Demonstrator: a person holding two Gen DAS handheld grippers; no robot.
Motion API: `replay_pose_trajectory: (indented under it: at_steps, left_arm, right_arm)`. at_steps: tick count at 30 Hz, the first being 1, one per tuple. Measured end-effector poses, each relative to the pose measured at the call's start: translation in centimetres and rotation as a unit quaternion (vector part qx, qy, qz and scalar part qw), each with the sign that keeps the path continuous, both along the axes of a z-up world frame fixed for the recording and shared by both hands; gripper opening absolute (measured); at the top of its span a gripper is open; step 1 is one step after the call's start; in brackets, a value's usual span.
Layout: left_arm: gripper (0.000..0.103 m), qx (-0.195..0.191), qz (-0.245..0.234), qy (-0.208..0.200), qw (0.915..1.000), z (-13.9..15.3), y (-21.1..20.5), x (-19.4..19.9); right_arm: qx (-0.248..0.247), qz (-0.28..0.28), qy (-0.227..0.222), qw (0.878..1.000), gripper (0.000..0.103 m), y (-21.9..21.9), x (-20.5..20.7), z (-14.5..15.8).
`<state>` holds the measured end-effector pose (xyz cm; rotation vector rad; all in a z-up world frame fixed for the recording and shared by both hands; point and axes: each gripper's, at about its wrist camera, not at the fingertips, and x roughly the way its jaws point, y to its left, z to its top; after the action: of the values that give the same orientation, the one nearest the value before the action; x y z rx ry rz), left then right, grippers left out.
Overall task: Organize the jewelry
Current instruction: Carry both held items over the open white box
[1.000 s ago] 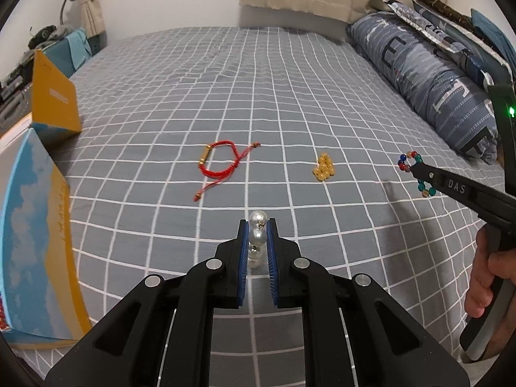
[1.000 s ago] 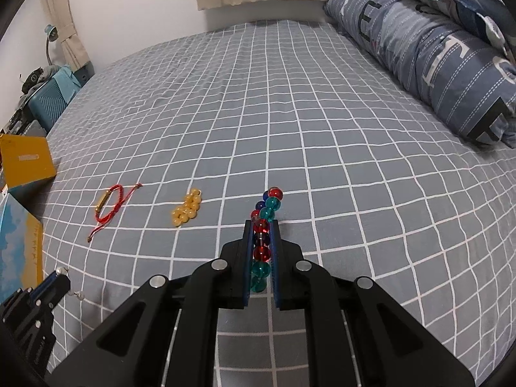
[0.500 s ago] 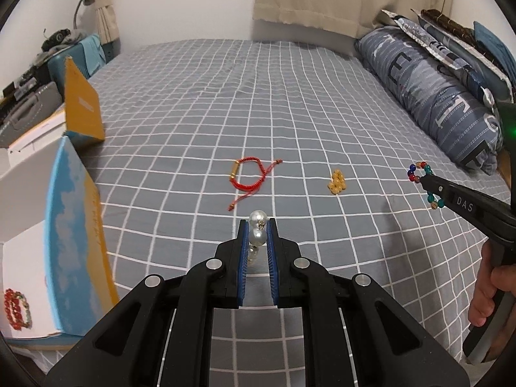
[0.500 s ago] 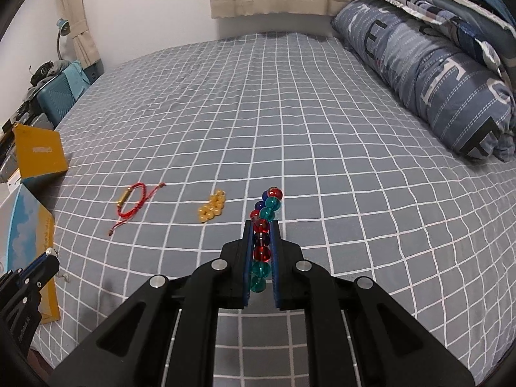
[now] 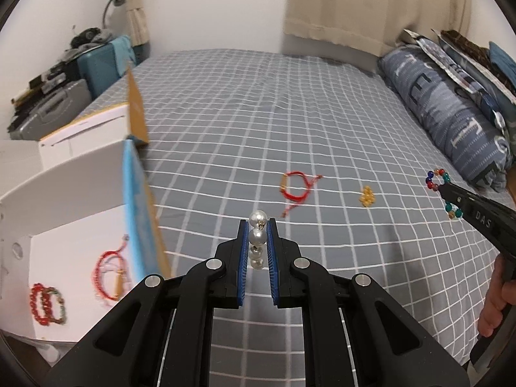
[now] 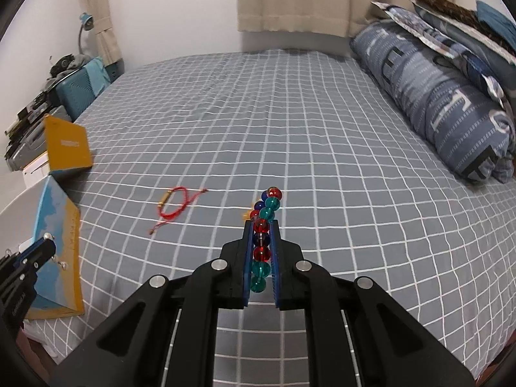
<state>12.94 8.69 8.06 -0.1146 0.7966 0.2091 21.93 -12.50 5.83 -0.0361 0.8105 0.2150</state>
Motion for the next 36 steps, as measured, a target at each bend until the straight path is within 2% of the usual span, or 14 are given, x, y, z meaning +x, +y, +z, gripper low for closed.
replay_pose_trajectory:
  at_steps: [6,18,29,36]
  left_arm:
    - [0.011,-0.003,0.034,-0.007,0.9994,1.7,4.1,-2.2]
    - [0.011,0.006,0.109,-0.01,0.9939,3.0,13.0,-7.3]
    - [0.011,0.021,0.164,0.002,0.9862,1.9,19.2,-11.5]
    - [0.011,0.011,0.199,0.018,0.9797,0.2,23.9,-13.7]
  right_arm:
    - [0.001,0.029,-0.01,1.0,0.009,3.7,-1.5,1.1]
    - [0.002,0.119,-0.025,0.993,0.009,15.4,-5.1,1.6]
    - [-0.019,0.203,-0.036,0.978,0.009,25.9,-9.5,0.7]
    - [-0.025,0.243,-0.023,0.969,0.009,31.8,-12.4,-0.2]
